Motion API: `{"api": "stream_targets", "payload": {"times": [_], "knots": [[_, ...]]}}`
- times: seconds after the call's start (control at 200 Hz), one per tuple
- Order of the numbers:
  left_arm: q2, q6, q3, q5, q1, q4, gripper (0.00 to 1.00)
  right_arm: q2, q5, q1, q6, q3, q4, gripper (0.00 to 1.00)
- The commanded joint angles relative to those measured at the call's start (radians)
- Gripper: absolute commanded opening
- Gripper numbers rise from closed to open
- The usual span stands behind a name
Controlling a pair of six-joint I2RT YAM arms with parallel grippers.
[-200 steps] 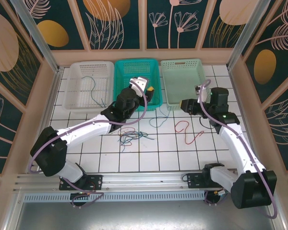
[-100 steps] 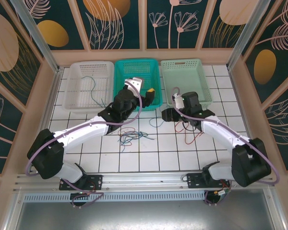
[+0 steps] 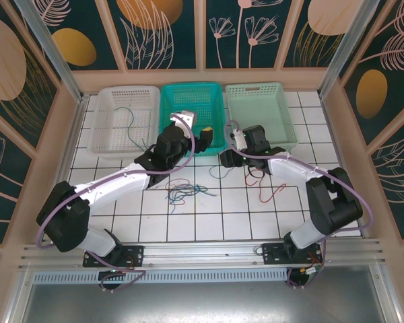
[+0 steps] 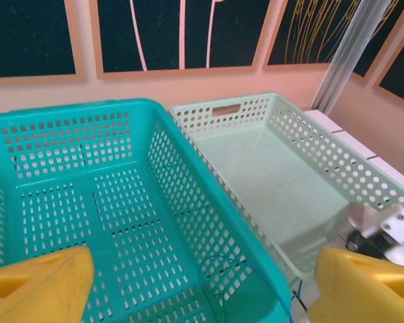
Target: Untangle the cables
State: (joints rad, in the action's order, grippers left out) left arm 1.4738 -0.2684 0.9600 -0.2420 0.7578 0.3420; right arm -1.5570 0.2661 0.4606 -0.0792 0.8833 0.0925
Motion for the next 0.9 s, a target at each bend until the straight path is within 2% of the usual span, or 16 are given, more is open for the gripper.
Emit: {"api": "stream_targets", "payload": {"times": [0.0,0.12,0.28,0.485,0.721,0.896], "knots": [[-0.03,-0.016,-0.012,0.015,-0.01,0.006,0.86,-0.048,-0.034,0.016,0.037,0.056,-0.037,0.61],[-0.034,-0.02,-0.017,0.014,-0.01,0.011,0.85,-0.099,-0.031,0.026,0.045,0.09,-0.036,0.58],[-0.047,-0.015,-0.023,0.009,-0.013,0.009,0.86,-0.094,-0.033,0.028,0.034,0.086,-0.026,0.23],[-0.05,-0.017,-0.03,-0.001,-0.016,0.011,0.86,0.08,-0.034,0.026,0.009,0.003,-0.007,0.0],[-0.029,-0.039,-0.018,0.041,-0.017,0.022,0.86,0.303,0.047,0.017,0.019,-0.059,0.05,0.0],[-0.029,-0.046,-0.02,0.073,-0.017,0.049,0.86,0.485,0.162,-0.047,0.03,-0.072,0.096,0.0]]}}
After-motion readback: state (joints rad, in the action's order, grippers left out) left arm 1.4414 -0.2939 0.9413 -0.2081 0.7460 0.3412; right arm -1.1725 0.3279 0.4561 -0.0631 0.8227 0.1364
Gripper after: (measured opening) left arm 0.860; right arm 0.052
